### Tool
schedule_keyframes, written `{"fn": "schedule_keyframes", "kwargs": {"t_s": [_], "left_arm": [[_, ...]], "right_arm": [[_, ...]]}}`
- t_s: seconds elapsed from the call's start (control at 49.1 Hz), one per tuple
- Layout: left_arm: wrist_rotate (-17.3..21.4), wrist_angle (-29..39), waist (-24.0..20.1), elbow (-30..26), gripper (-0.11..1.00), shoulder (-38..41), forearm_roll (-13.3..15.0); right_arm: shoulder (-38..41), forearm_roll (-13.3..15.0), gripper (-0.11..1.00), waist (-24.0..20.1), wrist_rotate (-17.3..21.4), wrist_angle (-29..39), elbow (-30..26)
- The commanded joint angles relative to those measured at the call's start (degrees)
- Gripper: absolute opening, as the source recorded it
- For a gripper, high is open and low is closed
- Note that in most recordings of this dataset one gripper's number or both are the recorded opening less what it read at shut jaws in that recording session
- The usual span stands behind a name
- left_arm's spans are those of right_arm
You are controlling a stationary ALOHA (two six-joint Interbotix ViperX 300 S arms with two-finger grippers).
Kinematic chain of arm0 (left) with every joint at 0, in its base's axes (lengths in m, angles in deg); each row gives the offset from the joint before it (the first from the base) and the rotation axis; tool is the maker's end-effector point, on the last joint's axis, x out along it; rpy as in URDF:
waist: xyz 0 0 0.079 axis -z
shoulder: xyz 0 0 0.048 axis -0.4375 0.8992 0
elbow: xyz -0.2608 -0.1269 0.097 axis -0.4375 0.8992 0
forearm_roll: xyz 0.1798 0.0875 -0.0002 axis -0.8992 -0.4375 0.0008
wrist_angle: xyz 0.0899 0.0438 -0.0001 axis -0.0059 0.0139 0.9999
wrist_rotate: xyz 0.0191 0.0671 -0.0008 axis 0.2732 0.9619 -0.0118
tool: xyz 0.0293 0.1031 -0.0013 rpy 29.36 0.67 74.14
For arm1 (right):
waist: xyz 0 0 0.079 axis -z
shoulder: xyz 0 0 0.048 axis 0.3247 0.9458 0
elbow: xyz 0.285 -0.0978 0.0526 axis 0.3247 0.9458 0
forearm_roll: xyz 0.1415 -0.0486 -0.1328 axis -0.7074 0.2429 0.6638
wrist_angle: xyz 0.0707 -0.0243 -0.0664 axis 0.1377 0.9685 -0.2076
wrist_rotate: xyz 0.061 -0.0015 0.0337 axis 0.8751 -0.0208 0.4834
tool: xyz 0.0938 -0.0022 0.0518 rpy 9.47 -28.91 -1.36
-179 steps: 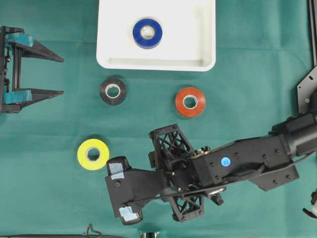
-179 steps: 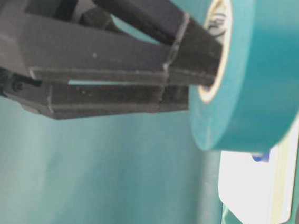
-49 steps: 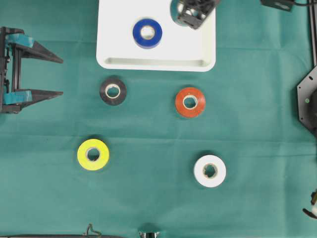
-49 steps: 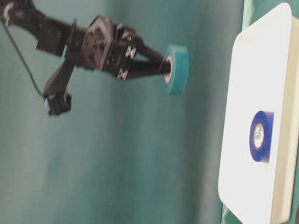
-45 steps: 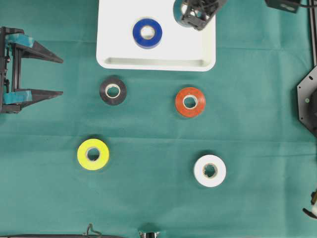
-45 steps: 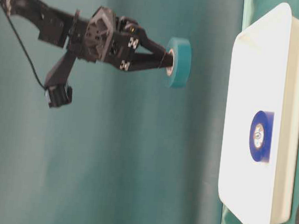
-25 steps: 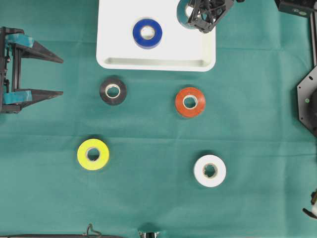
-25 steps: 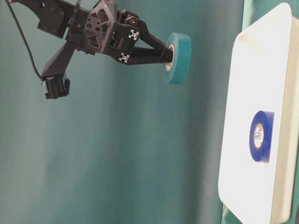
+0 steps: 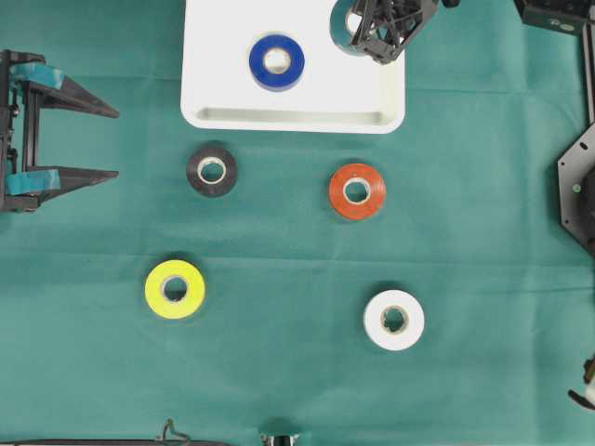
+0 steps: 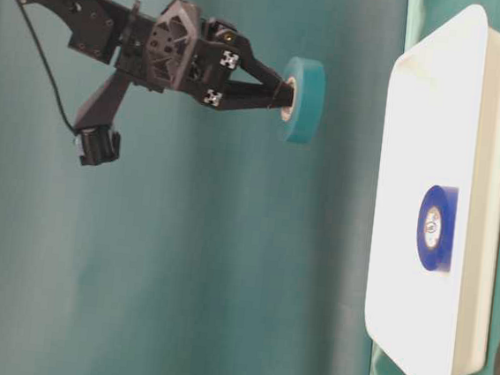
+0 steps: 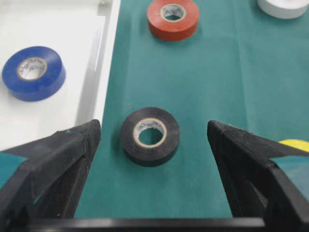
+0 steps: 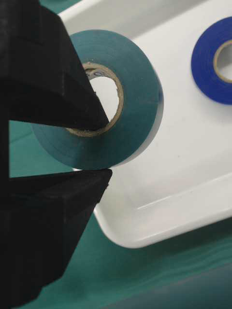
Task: Pick up the tape from a random location and place it into the white case.
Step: 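Lower the teal roll into the tray beside the blue roll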
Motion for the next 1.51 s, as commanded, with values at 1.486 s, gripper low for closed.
{"fn": "schedule_keyframes", "kwargs": {"t_s": [1.486], "left_arm": [[-1.3, -0.5, -0.1, -0.8, 0.99, 0.2, 0.1]], "right_arm": [[7.8, 0.2, 0.26, 2.4, 4.4, -21.9, 12.2]]}}
